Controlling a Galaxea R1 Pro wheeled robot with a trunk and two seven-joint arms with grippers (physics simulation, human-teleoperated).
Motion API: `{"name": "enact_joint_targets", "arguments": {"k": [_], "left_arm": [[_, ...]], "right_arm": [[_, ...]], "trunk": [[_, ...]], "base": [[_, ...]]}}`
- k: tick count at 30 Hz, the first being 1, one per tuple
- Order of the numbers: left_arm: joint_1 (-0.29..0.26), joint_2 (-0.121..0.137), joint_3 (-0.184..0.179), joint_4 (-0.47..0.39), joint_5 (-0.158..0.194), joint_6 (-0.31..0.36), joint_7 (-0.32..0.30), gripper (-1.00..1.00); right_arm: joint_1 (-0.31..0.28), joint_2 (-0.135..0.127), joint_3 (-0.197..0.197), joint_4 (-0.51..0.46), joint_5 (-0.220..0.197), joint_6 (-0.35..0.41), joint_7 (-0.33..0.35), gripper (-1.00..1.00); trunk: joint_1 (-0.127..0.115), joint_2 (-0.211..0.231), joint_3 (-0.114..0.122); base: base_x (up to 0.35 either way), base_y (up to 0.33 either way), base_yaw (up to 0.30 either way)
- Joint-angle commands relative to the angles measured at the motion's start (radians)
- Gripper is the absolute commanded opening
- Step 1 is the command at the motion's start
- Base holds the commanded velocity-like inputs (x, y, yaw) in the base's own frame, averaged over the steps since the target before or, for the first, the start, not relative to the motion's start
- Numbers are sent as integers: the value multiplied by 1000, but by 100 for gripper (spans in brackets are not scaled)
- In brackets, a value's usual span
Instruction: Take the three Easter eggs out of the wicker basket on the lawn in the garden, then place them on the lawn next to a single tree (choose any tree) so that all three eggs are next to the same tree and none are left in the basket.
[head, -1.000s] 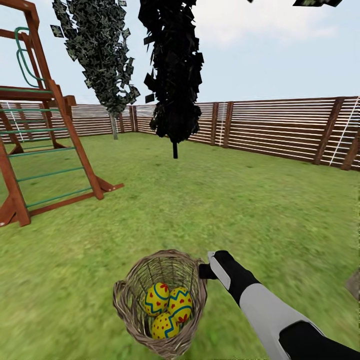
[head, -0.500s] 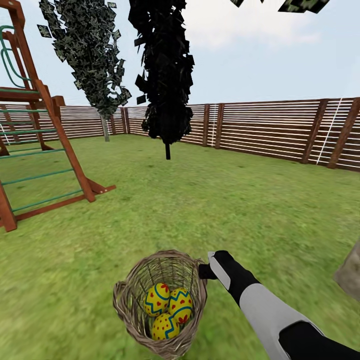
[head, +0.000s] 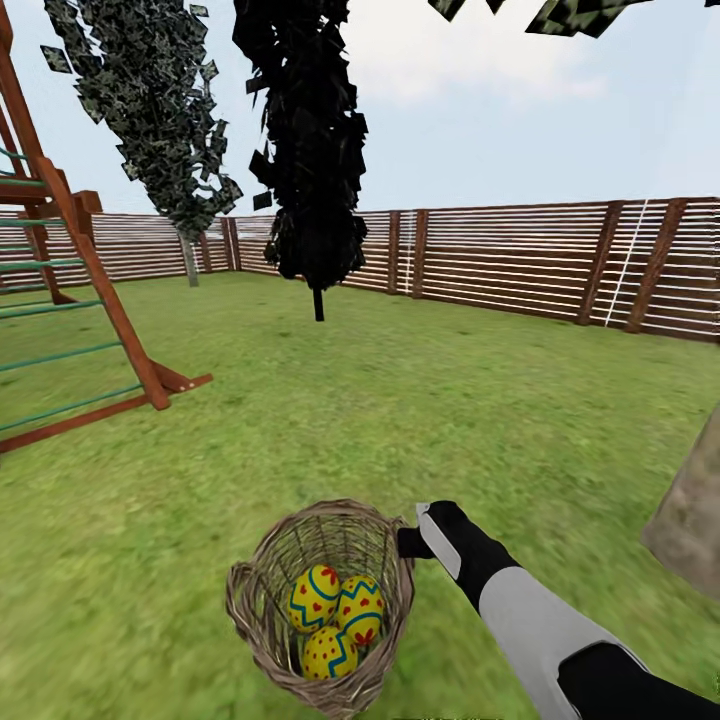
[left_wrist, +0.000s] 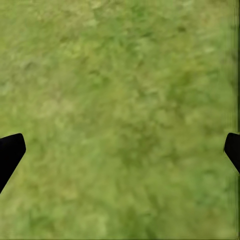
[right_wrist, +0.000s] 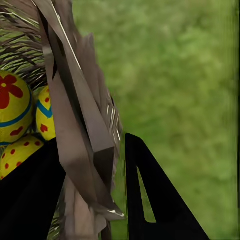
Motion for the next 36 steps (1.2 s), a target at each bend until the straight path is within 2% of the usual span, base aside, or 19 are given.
{"name": "enact_joint_targets", "arguments": {"k": [1,6,36], "left_arm": [[-1,0,1,-1,-7,7,-10,100],[-2,0,1,-1,-7,8,-10,100],[-2,-2,1,-1,-7,7,-9,100]], "right_arm": [[-1,-1,6,-1,-17,1,-9,-100],[-1,-1,6,-2,-17,1,-9,-100],[-1,-1,6,-2,-17,0,-9,-100]], "trunk": [[4,-8,-3],[11,-22,-6],[126,-232,-100]], "base": [[0,0,-209],[0,0,-128],[0,0,-1]]}}
